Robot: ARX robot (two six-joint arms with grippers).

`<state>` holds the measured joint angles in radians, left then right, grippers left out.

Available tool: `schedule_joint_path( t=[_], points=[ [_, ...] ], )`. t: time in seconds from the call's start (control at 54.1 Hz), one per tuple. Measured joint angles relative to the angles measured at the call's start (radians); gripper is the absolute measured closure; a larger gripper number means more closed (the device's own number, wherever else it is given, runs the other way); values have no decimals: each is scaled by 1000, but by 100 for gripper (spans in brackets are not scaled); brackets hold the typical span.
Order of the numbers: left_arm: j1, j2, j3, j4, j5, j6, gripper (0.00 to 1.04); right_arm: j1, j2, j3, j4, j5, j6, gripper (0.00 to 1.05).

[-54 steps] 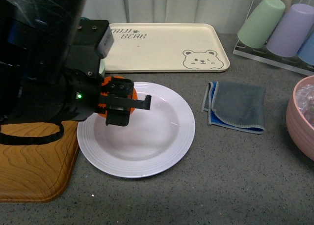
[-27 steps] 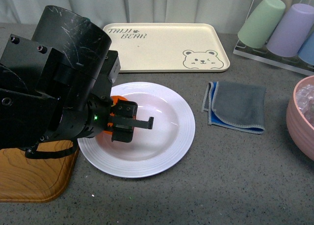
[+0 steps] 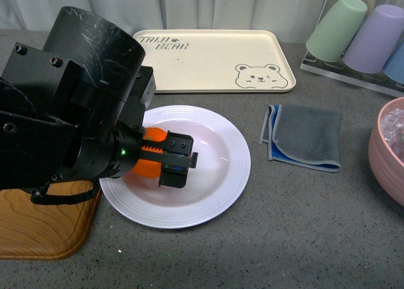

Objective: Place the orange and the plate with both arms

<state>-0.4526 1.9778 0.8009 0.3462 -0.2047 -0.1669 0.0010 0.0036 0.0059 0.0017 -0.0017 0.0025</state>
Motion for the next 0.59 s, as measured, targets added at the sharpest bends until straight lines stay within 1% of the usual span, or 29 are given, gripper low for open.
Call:
schedule_joint_path(
  t=[0.055,0.129,0.203,0.222,0.259,0.277,0.296,0.314,0.351,0.37,0.48,0.517,0.591],
  points=[
    [0,-34,-6,-2,5,-2,7,0,0,0,0,0,0,9],
    [3,-84,-18,3,1,-2,7,0,0,0,0,0,0,9],
    [8,-135,-34,20,-31,5,7,0,0,0,0,0,0,9],
    [8,-137,-42,45,-52,20,8,0,0,0,0,0,0,9],
    [10,-118,-84,209,-119,50,13,0,0,0,0,0,0,9],
    [17,-95,-124,338,-158,78,20,0,0,0,0,0,0,9],
    [23,-86,-151,404,-167,86,23,0,0,0,0,0,0,9],
    [36,-79,-201,499,-166,105,29,0,0,0,0,0,0,9],
    [56,-79,-268,625,-158,123,36,0,0,0,0,0,0,9],
    [72,-89,-309,705,-156,129,41,0,0,0,0,0,0,9],
    [123,-178,-410,909,-119,144,59,0,0,0,0,0,0,9],
    [143,-227,-451,974,-95,147,67,0,0,0,0,-1,0,9],
    [173,-306,-520,1028,-61,150,78,0,0,0,0,0,0,9]
  ],
)
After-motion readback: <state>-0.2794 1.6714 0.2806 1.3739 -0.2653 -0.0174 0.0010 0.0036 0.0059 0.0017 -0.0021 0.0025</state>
